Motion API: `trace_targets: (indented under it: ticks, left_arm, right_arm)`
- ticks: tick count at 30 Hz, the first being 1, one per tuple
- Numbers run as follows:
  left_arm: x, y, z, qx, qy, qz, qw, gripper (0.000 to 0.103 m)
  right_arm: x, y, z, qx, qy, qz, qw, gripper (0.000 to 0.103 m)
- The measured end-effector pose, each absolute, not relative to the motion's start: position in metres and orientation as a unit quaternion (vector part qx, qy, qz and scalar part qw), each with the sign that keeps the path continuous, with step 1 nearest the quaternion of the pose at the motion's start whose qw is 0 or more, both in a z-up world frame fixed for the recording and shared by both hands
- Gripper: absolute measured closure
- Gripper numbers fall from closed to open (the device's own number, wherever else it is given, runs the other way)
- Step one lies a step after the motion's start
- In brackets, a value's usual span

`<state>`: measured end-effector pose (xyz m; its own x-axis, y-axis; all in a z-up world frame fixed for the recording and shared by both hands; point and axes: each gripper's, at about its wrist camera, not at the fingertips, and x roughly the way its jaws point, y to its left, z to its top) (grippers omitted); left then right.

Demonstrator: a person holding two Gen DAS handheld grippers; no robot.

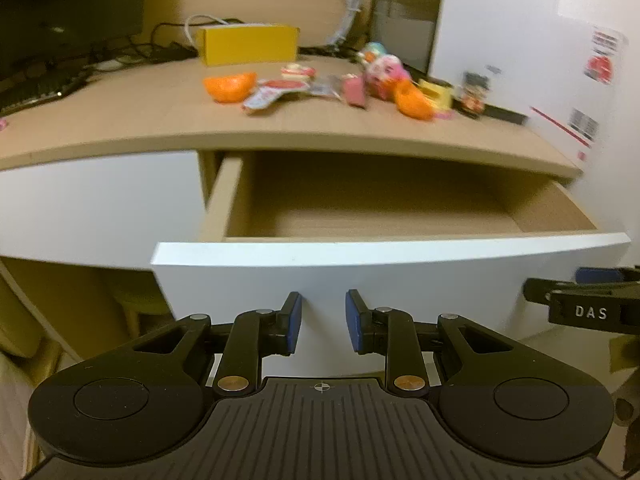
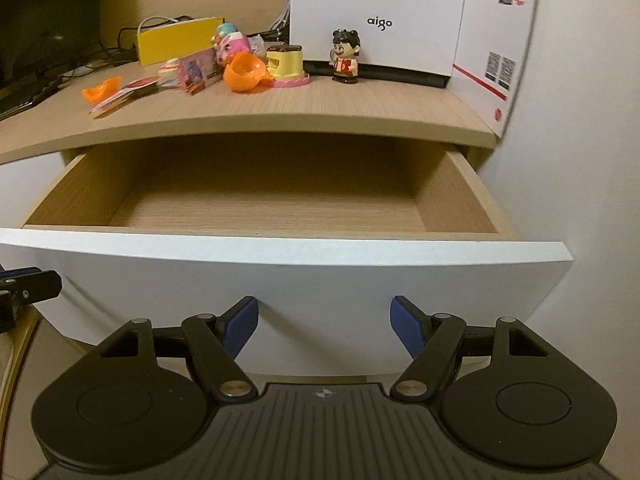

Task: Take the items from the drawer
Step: 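Push the empty drawer closed with both tools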

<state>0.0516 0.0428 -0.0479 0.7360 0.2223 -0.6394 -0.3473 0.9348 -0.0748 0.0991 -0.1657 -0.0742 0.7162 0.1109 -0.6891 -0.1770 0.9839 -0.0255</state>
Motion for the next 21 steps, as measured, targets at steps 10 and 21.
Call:
trace_targets:
  ticks: [10, 21]
  left_arm:
    - [0.108, 0.073, -0.051, -0.08, 0.319, 0.165, 0.93, 0.075]
    - [0.157, 0.093, -0.056, -0.089, 0.326, 0.176, 0.924, 0.075]
  right_arm:
    - [0.165, -0.149, -0.081, -0.053, 0.361, 0.072, 0.928, 0.028]
    - [0.225, -0.137, -0.088, -0.06, 0.365, 0.083, 0.925, 0.025]
